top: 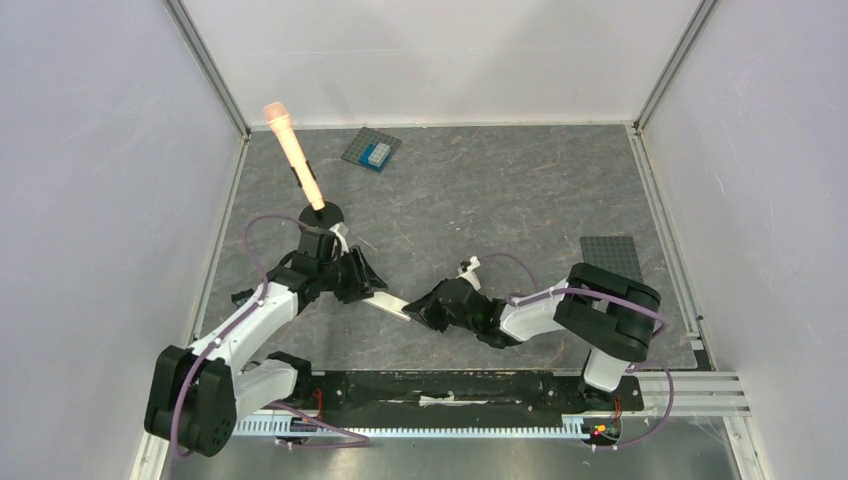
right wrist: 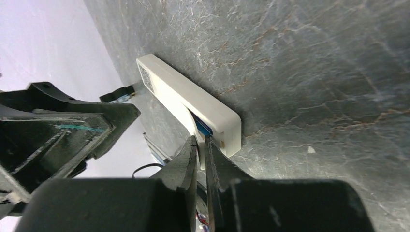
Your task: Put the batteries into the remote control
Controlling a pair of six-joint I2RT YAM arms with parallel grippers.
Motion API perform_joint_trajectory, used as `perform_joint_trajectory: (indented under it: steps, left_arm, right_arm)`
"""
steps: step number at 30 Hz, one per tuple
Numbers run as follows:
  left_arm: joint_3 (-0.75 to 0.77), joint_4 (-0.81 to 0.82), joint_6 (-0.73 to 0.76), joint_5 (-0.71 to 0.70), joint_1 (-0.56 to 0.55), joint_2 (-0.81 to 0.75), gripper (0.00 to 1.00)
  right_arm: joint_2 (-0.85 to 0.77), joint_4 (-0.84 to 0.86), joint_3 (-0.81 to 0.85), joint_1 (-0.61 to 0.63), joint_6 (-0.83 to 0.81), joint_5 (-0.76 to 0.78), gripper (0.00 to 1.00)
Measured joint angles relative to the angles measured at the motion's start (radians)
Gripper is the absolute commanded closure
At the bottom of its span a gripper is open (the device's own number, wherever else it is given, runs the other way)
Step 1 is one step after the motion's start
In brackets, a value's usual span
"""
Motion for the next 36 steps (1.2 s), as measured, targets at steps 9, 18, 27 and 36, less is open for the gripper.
perform_joint_trajectory:
  steps: [9, 18, 27, 36]
  left_arm:
    - [0.066, 0.042, 0.02, 0.095, 0.0, 0.095, 0.51]
    - [0.036, 0.158, 0.012, 0.208, 0.0, 0.222, 0.53]
    - [0.016, 0.176, 0.01, 0.213, -0.001, 0.252, 0.54]
    - [0.008, 0.182, 0.01, 0.192, -0.032, 0.261, 0.55]
  right_arm:
    - [-0.025, -0.319, 0.154, -0.002, -0.064, -0.006, 0.86]
    - [-0.024, -0.411, 0.208, -0.002, -0.091, -0.009, 0.83]
    - [-0.021, -0.449, 0.233, -0.002, -0.112, -0.015, 0.77]
    - [-0.014, -0.5, 0.273, -0.004, -0.132, -0.02, 0.64]
